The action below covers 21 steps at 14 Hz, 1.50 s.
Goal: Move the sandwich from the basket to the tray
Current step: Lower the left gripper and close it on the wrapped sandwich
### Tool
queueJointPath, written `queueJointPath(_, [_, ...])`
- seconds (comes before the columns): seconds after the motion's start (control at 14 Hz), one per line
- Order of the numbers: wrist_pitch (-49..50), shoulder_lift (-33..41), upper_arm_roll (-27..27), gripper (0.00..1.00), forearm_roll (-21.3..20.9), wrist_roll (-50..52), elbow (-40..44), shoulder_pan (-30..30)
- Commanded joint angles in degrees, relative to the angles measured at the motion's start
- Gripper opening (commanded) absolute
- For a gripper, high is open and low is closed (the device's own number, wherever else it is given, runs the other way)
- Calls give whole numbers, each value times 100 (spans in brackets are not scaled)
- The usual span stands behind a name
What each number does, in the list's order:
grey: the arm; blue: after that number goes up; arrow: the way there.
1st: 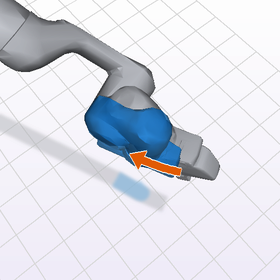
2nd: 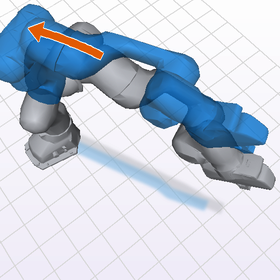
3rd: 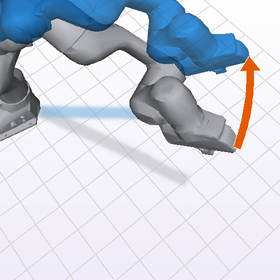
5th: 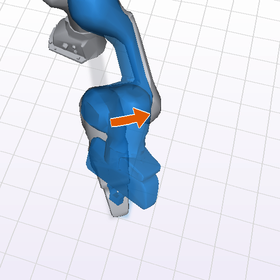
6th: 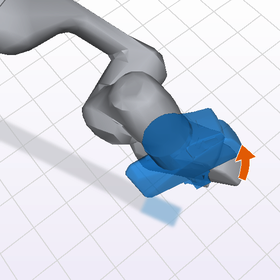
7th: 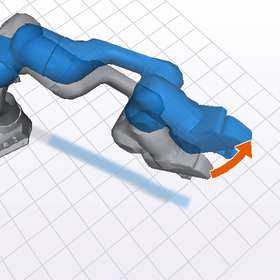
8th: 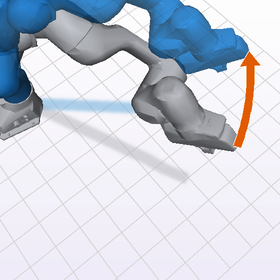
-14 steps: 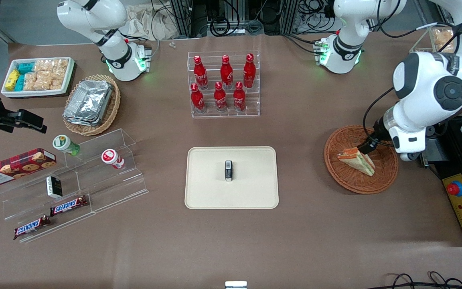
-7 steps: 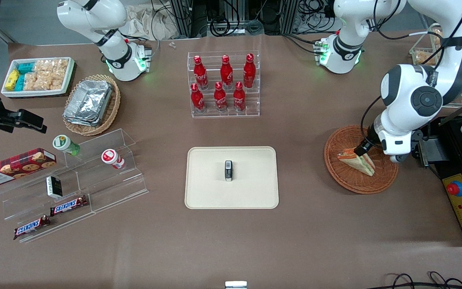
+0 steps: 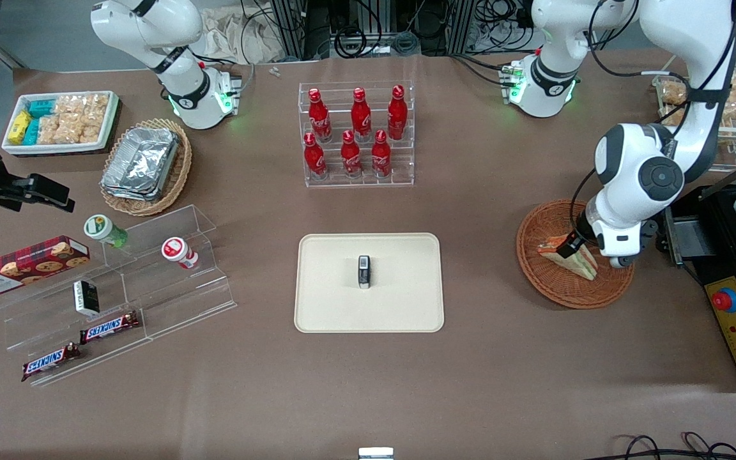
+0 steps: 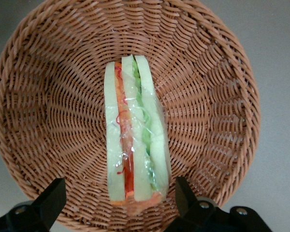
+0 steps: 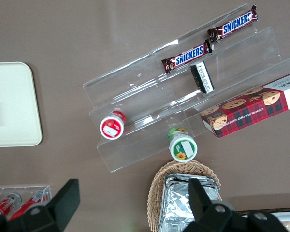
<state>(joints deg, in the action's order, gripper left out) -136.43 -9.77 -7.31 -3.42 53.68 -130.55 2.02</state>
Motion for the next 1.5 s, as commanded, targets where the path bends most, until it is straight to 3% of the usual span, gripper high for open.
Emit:
queueJointPath(0.0, [-260, -86, 97, 100, -246, -24, -102, 35])
queueJointPath(0.36, [-673, -412, 124, 99, -264, -24, -94, 35])
queueJointPath(0.43, [-718, -421, 124, 90, -264, -24, -94, 35])
queueJointPath(0.57, [-770, -465, 116, 54, -255, -7, -85, 35])
queueJointPath(0.71, [-858, -473, 107, 10, -247, 2, -76, 35])
queueJointPath(0.79, [-920, -473, 107, 0, -247, 2, -67, 35])
queueJointPath(0.93, [-763, -264, 107, 0, -247, -50, -59, 35])
queueJointPath(1.14, [420, 351, -42, 0, -212, -418, 212, -35])
queueJointPath(1.43, [1698, 511, -1015, 0, -89, -1113, 1039, -35])
